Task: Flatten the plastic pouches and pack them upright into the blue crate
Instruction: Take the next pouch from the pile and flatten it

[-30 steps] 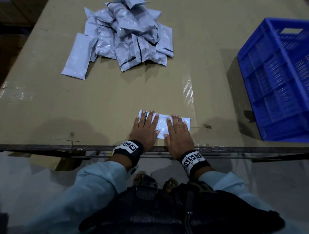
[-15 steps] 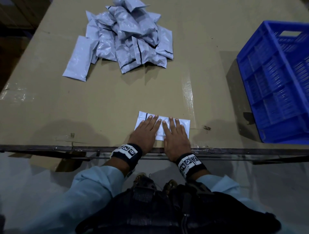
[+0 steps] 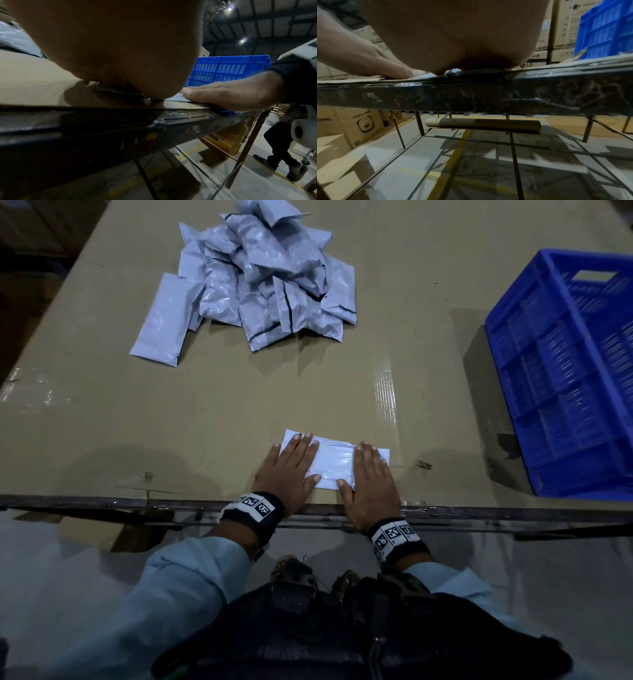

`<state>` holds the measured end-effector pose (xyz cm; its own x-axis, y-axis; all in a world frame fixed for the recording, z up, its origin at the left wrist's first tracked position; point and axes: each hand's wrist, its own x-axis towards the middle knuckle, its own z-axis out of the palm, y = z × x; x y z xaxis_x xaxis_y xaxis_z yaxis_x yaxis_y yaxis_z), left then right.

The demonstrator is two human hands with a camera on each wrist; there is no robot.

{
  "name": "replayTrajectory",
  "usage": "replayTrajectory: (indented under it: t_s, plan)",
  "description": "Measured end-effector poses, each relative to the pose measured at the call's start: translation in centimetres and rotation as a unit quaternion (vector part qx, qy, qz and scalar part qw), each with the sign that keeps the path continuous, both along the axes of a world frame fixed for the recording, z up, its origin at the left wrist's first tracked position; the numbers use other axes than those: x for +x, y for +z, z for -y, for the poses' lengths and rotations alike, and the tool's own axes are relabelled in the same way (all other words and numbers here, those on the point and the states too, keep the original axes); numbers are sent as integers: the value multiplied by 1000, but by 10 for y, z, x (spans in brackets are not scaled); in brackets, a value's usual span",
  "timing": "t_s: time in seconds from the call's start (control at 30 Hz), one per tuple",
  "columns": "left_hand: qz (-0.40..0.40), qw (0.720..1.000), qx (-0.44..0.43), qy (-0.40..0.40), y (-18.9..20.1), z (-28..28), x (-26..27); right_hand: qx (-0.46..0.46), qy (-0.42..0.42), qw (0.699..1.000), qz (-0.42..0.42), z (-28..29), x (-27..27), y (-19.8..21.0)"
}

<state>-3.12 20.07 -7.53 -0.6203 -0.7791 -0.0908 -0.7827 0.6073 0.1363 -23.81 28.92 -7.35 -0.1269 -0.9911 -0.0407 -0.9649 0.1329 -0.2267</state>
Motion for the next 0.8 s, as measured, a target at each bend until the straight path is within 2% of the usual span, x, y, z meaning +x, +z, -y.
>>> replayTrajectory:
  t_s: [0.3, 0.4, 0.47, 0.6, 0.7, 0.8]
  plan:
    - [10, 1000, -6, 5, -2, 0, -2, 22, -75, 997, -23, 1, -4, 8]
    - [34, 998, -29, -42, 0, 4, -8, 13, 2, 999, -44, -3, 2, 8]
    - [26, 996, -15, -83, 0, 7, -13, 14, 35, 999, -28, -8, 5, 3]
    - [-5, 996, 21, -91, -3, 11, -7, 14, 40, 999, -11, -11, -3, -1]
    - [5, 996, 15, -90, -4, 16, 4, 4, 43, 999, -10, -12, -9, 2]
    - [21, 997, 12, -78, -3, 18, 9, 14, 3, 1000, -16, -12, -6, 5]
